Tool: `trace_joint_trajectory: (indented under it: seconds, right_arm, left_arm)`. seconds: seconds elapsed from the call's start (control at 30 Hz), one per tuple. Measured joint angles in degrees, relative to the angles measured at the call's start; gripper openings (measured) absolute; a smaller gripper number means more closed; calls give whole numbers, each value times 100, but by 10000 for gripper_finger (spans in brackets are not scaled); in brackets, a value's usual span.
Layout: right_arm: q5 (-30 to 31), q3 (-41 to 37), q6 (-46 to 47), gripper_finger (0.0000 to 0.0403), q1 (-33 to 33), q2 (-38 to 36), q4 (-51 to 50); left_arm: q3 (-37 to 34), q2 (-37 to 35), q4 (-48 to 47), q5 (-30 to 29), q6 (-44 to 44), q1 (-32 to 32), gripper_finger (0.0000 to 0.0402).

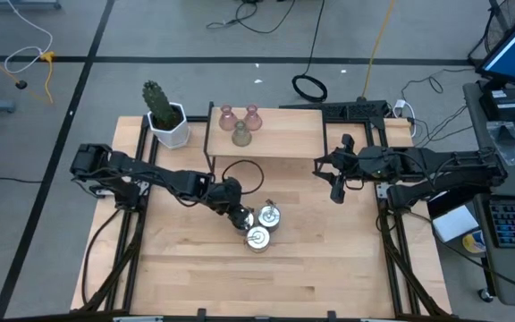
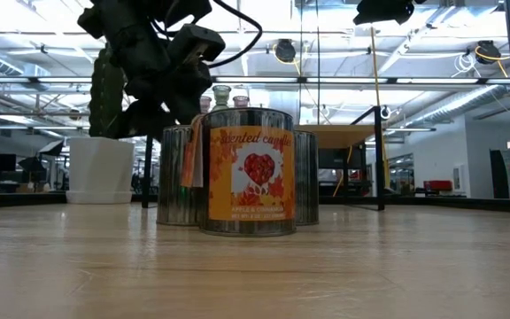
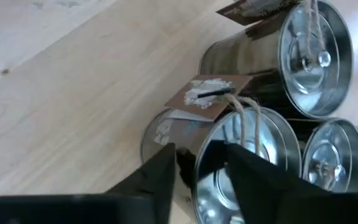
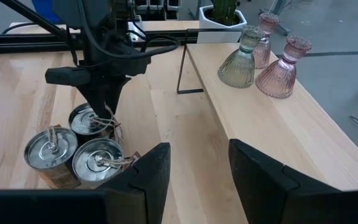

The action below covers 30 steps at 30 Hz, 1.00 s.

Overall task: Pick & Place candle stick holders
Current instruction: Put the left brown scented candle on the shelf

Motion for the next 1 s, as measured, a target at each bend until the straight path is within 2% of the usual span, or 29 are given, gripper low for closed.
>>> trace_joint_trajectory:
  seconds: [0.23,0.3,0.7,1.0]
  right_arm:
    - [0,0,-74,155,0,1,0]
    - [0,0,-107,155,0,1,0]
    - [2,0,-110,155,0,1,1]
    - [-117,0,2,155,-2,1,72]
  left_arm:
    - [4,15,-34,11,281,-12,26]
    - [4,15,-12,17,389,-18,11]
    - [-11,-66,-66,-66,597,-54,4]
    - [-61,-676,-710,-299,616,-60,0]
